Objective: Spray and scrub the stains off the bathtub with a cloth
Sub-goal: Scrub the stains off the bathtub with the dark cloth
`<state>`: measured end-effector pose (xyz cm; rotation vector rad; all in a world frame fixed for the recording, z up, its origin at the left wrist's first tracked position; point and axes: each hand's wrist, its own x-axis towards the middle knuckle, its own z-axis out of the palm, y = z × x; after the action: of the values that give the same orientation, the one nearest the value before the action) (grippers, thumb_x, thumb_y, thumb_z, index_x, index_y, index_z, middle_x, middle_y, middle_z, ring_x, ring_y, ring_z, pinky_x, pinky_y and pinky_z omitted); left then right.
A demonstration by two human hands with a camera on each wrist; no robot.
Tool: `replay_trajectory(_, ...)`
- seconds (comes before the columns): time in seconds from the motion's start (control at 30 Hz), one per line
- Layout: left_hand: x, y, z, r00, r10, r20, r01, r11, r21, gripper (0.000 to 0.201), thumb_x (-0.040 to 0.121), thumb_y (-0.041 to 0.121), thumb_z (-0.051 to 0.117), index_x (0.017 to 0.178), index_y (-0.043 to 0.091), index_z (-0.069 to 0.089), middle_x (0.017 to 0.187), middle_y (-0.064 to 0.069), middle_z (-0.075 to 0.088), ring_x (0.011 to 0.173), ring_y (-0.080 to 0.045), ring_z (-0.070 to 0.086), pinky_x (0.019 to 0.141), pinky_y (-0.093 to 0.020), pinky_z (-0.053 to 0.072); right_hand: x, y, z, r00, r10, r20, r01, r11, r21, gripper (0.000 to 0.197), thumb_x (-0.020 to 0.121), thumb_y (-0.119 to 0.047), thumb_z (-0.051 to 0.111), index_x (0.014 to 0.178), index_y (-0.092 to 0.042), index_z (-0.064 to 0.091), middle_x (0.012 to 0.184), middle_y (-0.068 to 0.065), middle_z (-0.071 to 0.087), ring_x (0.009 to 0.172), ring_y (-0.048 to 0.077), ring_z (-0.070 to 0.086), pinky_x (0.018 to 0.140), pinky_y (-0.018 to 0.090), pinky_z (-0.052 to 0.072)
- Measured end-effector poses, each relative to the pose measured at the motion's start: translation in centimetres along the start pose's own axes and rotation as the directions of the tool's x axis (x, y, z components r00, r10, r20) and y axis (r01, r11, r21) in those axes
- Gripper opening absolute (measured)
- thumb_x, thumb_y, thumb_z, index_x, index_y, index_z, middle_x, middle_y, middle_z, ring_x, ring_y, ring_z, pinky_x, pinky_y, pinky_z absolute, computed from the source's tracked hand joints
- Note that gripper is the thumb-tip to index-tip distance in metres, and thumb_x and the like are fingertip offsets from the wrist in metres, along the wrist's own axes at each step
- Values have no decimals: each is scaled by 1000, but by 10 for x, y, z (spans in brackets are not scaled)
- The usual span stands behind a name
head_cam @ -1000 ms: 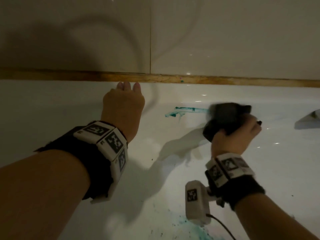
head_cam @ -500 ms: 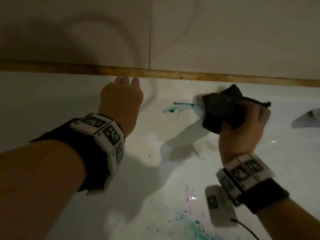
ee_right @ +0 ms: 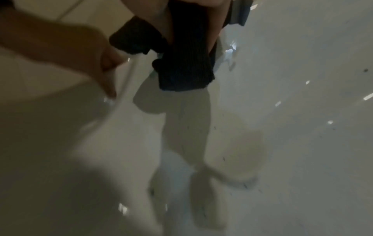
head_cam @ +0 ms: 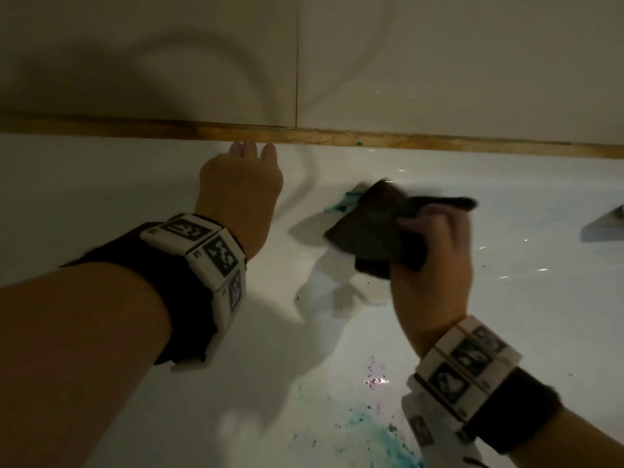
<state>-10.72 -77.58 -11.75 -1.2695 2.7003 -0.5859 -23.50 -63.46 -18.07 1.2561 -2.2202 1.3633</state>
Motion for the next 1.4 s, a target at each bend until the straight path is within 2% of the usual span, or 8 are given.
replay_trajectory(0.23, -1, 1, -3, 1000, -7, -12, 7, 1000, 7, 71, 90, 23, 57, 145, 3, 18, 143, -19, 36, 127, -29, 44, 91, -35, 46, 12, -19, 34, 989, 47, 138, -15, 975, -223, 40, 62, 3, 73, 97, -8, 57, 116, 22, 52, 101, 44, 52, 58, 35, 48)
replay_trajectory(0.37, -1, 2, -4, 1000, -17, -11, 17, 1000, 5, 70, 90, 20, 58, 145, 1, 19, 144, -21, 35, 129, -32, 42, 93, -38, 45, -22, 1, 50, 719, 20, 695, 312, 884, -349, 49, 80, -10, 64, 125, -15, 48, 141, 10, 32, 123, 36, 37, 76, 40, 50)
replay_trajectory(0.53, -2, 2, -2, 1000, -4, -19, 4, 1000, -7, 63, 91, 19, 55, 142, 0, 24, 141, -21, 38, 126, -32, 45, 92, -38, 45, -27, -1, 25, 988, -3, 156, 5, 1000, -17, 19, 69, -2, 61, 88, -4, 61, 108, 10, 54, 90, 13, 48, 71, 10, 40)
replay_trajectory(0.77, 0, 3, 0, 999, -14, -52, 13, 1000, -15, 66, 89, 22, 59, 142, 1, 24, 141, -20, 38, 126, -31, 44, 91, -37, 45, 22, -28, 37, 996, -91, -24, 88, 991, -104, 23, 67, 1, 62, 89, -7, 59, 112, 20, 56, 101, 33, 50, 63, 17, 38)
replay_trajectory(0.9, -1, 5, 1, 999, -12, -43, 13, 1000, 6, 64, 90, 17, 56, 142, 0, 23, 143, -21, 35, 130, -31, 40, 95, -40, 43, -12, -21, 66, 821, -424, 383, 511, 845, -159, 20, 63, -7, 60, 82, -9, 68, 94, 18, 65, 78, 36, 59, 44, 28, 45)
replay_trajectory(1.1, -2, 4, 4, 993, -12, -120, 24, 995, 94, 55, 91, 22, 55, 138, 4, 34, 136, -15, 47, 120, -26, 52, 86, -34, 49, -38, -9, 80, 511, -136, 849, 491, 856, -158, 39, 82, -10, 62, 121, -9, 55, 142, 12, 35, 118, 37, 43, 78, 43, 51)
replay_trajectory(1.27, 3, 4, 4, 997, -27, -69, 31, 998, 57, 59, 91, 17, 55, 140, -1, 27, 141, -22, 39, 128, -32, 43, 93, -40, 44, -36, 16, 34, 944, -147, 296, 177, 981, -78, 22, 67, -16, 56, 83, -8, 68, 101, 17, 61, 88, 26, 56, 73, 22, 41)
replay_trajectory(1.4, 5, 5, 6, 999, -28, -38, 30, 999, 37, 62, 91, 19, 55, 141, -2, 25, 142, -23, 37, 129, -34, 41, 96, -41, 43, 9, 27, 6, 988, 83, -133, -92, 994, -64, 24, 65, 3, 52, 87, 3, 62, 111, 27, 54, 96, 21, 44, 75, 12, 29)
